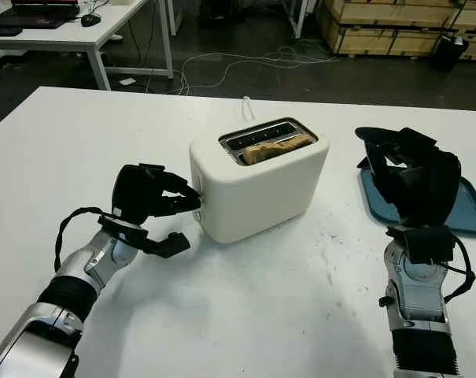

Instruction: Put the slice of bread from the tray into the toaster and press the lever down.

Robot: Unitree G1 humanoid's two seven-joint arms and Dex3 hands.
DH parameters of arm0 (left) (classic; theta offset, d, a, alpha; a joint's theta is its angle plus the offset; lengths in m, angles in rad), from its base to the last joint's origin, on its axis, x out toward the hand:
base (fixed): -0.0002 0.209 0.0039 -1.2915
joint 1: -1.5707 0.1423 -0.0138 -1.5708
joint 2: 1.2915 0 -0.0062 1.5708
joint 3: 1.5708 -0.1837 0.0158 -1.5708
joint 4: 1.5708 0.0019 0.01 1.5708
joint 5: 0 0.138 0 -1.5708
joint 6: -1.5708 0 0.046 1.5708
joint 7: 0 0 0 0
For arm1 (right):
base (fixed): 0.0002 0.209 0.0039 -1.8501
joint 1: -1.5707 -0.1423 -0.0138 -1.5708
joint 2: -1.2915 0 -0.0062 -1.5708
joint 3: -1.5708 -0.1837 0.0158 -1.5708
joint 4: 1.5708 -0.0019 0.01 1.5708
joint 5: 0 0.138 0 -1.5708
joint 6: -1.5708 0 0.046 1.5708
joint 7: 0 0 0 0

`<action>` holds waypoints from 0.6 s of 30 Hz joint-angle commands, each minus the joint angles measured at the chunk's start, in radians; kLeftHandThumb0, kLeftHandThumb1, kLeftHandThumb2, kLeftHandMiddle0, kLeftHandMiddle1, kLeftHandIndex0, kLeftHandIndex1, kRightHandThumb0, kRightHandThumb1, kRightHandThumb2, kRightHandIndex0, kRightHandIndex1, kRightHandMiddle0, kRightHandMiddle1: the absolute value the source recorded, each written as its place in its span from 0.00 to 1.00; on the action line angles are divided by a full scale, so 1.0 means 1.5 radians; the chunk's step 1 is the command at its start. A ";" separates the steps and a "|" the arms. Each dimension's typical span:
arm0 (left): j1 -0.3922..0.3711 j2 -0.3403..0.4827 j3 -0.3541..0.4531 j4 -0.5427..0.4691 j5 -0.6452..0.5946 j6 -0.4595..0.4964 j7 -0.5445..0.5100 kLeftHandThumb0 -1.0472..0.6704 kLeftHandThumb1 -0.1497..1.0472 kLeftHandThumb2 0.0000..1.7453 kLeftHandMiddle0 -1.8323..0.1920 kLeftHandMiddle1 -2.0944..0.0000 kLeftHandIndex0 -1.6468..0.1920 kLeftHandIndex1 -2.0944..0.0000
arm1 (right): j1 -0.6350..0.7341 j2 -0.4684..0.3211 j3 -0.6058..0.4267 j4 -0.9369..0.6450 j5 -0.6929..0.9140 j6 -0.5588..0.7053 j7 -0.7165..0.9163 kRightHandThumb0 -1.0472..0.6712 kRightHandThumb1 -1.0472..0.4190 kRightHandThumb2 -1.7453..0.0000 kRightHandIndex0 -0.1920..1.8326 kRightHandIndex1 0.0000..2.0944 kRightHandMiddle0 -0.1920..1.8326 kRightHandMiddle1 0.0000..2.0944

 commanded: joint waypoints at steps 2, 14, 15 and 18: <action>0.036 -0.059 -0.078 0.059 0.048 0.060 -0.073 0.20 0.84 0.00 0.29 0.29 0.18 0.99 | 0.003 -0.006 0.002 -0.005 -0.002 -0.021 0.006 0.30 0.09 0.87 0.49 0.78 0.60 0.30; 0.110 -0.008 -0.010 -0.216 -0.187 -0.013 -0.210 0.18 0.85 0.00 0.27 0.41 0.18 0.99 | 0.006 0.000 0.006 -0.006 0.017 -0.002 0.027 0.31 0.09 0.87 0.53 0.72 0.72 0.04; 0.122 -0.005 0.001 -0.258 -0.214 -0.001 -0.229 0.17 0.85 0.00 0.27 0.39 0.17 0.99 | 0.008 0.001 0.007 -0.011 0.018 0.013 0.029 0.31 0.09 0.87 0.52 0.72 0.71 0.03; 0.148 0.002 0.039 -0.358 -0.277 0.037 -0.283 0.16 0.86 0.00 0.28 0.33 0.16 0.99 | 0.010 0.001 0.009 -0.024 0.027 0.058 0.040 0.29 0.09 0.86 0.52 0.71 0.70 0.01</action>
